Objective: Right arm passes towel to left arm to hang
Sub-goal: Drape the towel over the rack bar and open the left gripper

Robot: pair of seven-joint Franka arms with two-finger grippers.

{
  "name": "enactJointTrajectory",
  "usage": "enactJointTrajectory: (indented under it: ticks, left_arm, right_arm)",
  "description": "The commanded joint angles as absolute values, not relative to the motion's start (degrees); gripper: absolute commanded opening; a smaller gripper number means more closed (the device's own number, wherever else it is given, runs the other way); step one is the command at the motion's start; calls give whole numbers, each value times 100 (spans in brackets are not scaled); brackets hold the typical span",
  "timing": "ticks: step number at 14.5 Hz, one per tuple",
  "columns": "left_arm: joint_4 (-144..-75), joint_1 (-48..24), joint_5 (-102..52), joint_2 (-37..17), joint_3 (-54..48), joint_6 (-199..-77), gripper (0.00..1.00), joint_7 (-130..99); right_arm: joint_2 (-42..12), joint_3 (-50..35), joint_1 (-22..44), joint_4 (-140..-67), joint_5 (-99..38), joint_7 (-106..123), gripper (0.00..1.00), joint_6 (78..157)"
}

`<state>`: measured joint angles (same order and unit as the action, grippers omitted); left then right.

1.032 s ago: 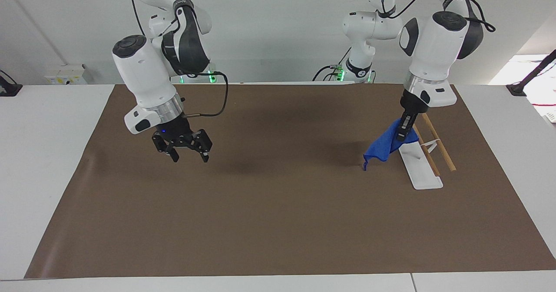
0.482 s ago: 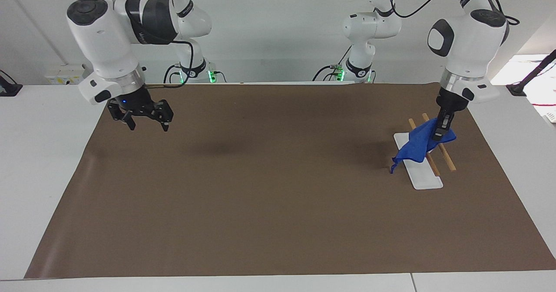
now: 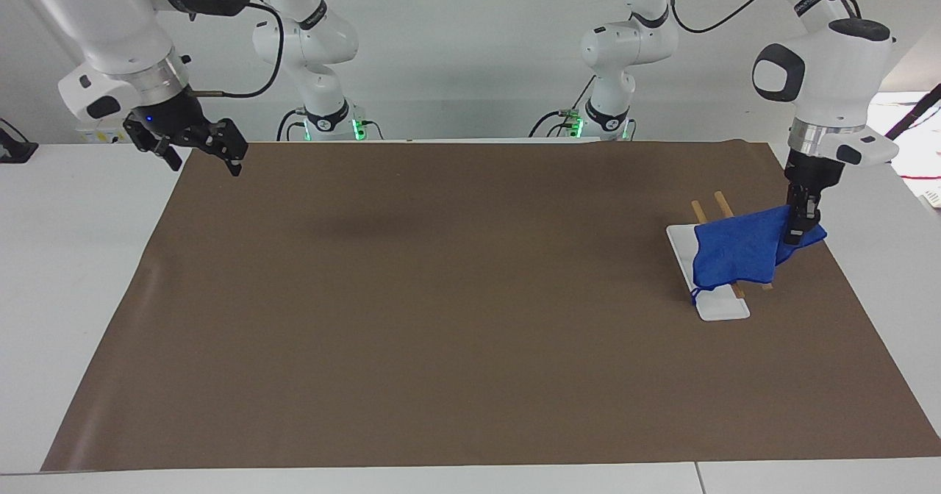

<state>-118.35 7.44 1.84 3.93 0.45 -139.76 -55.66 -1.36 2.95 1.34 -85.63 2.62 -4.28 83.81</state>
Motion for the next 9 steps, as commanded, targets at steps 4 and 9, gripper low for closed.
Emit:
enactJointTrajectory:
  ticks: [4,9]
  left_arm:
    - [-12348,1107,9,299,-9,-14949,0,-5581]
    - [-12778,1370,17,246,-9,-15230,0,-5590]
  right_arm:
    - [255,264,105,-9281,290,-387,100,8508]
    - [211,220,149,-9027,281,-369,100,8298]
